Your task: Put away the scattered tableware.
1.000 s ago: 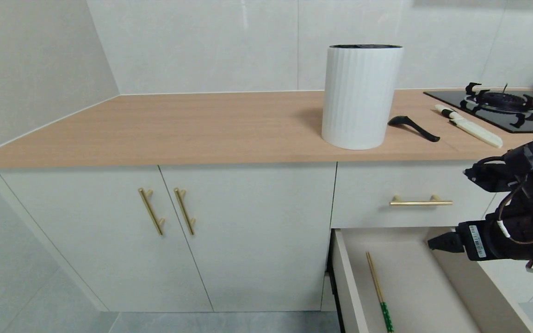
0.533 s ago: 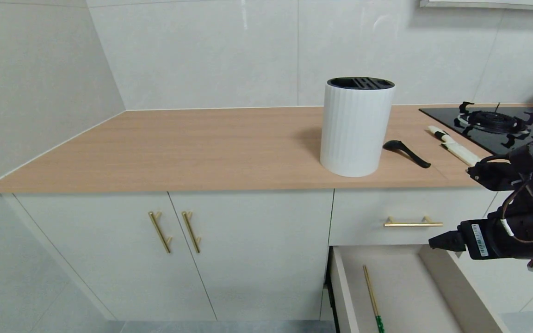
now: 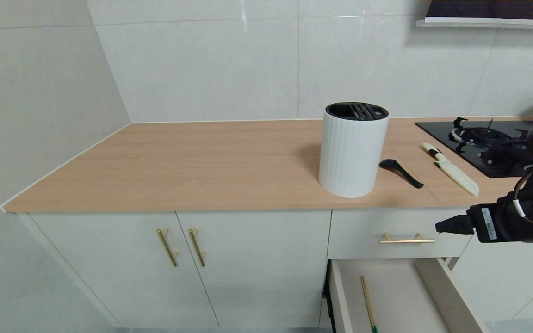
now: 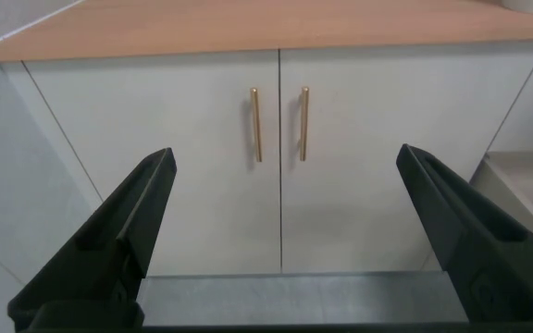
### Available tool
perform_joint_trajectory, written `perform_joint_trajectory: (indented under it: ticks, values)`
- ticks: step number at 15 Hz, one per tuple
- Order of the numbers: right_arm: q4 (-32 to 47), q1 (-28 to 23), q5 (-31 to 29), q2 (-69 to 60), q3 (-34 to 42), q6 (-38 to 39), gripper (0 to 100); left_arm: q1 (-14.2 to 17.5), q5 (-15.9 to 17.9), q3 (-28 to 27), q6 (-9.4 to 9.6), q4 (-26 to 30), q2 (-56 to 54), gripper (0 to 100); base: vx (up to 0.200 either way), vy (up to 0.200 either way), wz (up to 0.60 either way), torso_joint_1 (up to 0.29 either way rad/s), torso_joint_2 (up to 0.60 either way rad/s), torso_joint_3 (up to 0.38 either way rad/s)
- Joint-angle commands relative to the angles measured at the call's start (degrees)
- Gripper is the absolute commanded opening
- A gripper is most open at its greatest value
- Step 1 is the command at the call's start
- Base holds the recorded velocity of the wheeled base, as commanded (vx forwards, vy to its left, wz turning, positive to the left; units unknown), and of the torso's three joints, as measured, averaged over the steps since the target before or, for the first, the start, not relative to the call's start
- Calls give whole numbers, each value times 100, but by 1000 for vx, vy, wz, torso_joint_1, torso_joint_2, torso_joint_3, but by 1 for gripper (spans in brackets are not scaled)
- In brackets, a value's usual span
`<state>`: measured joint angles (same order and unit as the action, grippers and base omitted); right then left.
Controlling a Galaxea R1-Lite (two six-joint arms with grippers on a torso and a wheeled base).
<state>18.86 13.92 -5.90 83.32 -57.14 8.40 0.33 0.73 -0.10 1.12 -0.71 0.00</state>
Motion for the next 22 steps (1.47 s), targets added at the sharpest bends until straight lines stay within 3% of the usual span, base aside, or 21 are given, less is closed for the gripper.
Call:
perform_joint_trajectory:
  ticks: [1, 4, 7, 12, 22]
  values:
    - [-14, -680, 625, 61, -377, -497, 100, 2, 6, 1, 2, 0, 0, 100, 0, 0, 0, 27, -71, -51]
    - [-497, -1243, 1583, 984, -1186, -1271, 100, 2, -3, 1, 2, 0, 0, 100, 0, 0, 0, 0, 0, 0]
    - [-893, -1506, 1750, 2021, -1862, -1965, 100, 2, -3, 1, 2, 0, 0, 100, 0, 0, 0, 0, 0, 0]
    - [-1192, -1586, 1891, 3498, -3014, -2273, 100, 2, 6, 1, 2, 0, 0, 100, 0, 0, 0, 0, 0, 0]
    - [-1939, -1462, 2172, 4219, -3286, -2255, 100, 2, -3, 1, 2, 0, 0, 100, 0, 0, 0, 0, 0, 0]
